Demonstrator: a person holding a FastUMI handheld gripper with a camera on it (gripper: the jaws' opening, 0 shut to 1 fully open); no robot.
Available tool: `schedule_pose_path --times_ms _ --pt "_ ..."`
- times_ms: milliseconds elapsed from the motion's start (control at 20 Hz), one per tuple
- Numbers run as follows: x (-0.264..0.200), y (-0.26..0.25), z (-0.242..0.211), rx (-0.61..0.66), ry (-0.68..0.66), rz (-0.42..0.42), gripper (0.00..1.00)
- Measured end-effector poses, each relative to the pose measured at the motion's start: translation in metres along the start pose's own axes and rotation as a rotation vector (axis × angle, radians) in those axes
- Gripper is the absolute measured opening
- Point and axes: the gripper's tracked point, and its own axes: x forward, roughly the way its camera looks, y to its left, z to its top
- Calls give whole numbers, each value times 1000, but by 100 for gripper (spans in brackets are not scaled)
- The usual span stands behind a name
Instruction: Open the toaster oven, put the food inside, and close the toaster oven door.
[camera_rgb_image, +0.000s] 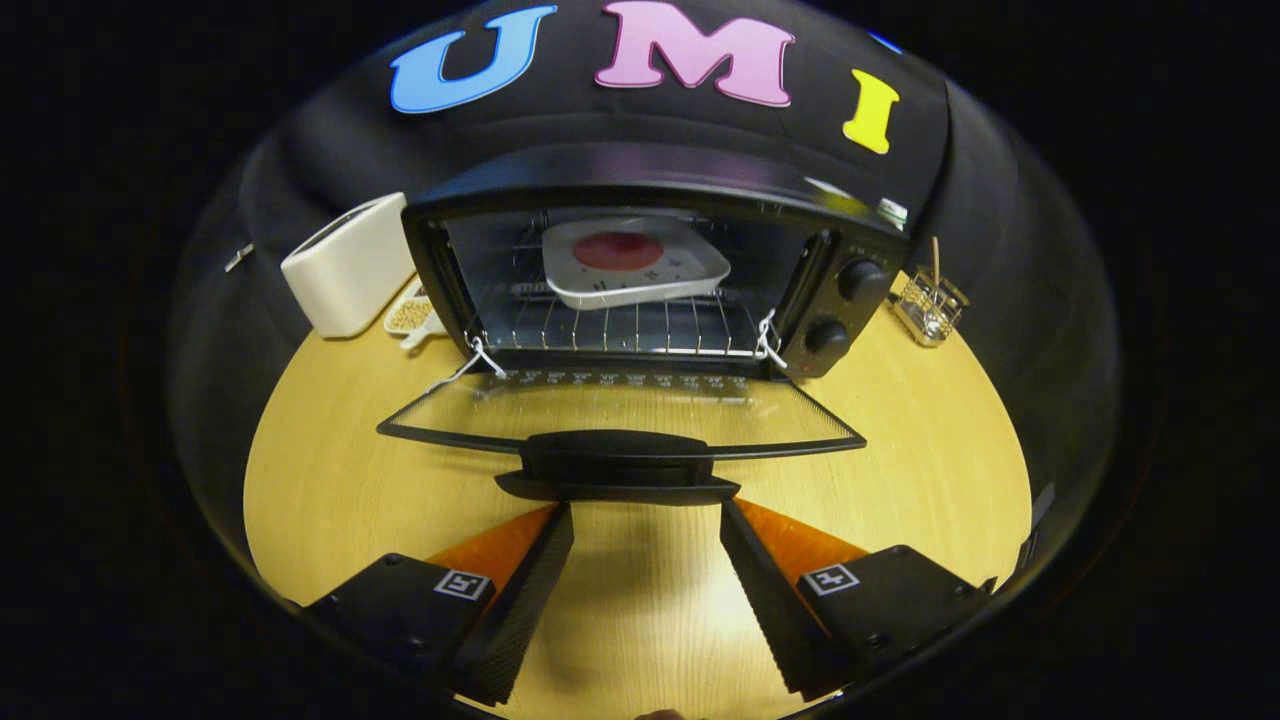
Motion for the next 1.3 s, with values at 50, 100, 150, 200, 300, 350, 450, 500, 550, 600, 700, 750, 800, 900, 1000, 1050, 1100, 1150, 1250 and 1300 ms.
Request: schedule_pose_path --times_ms 50,100,150,200,300,350,450,500,550,600,700,750,800,900,1000,1050,1100,1150,1250,1300 --pt "-6 0 14 -7 -52 6 97" --pt "-12 1 29 -11 -103 20 97" --pt "-18 1 43 -11 -136 30 98" --pt "-30 -2 55 -11 -160 33 99" --pt "-59 -9 84 -1 -249 42 99" --pt "-82 -14 98 2 -306 47 99" --pt "-121 -18 123 11 -420 56 99" --pt "-136 -24 136 14 -477 52 99" --pt "-160 -30 148 13 -533 41 99" --pt "-184 -39 156 8 -585 27 99" --pt "-222 -58 166 -7 -685 6 99" --pt "-237 -66 170 -16 -726 -5 99" --pt "-255 -75 170 -26 -755 -21 98" --pt "-273 -107 169 -38 -791 -58 98" --pt "-286 -137 161 -33 -804 -90 98" --pt "-294 -149 155 -36 -807 -107 98" --pt "-301 -161 146 -42 -808 -127 98" --pt "-307 -174 137 -47 -803 -146 98" --pt "-320 -196 116 -34 -785 -171 98" --pt "-328 -207 108 -20 -779 -183 98"
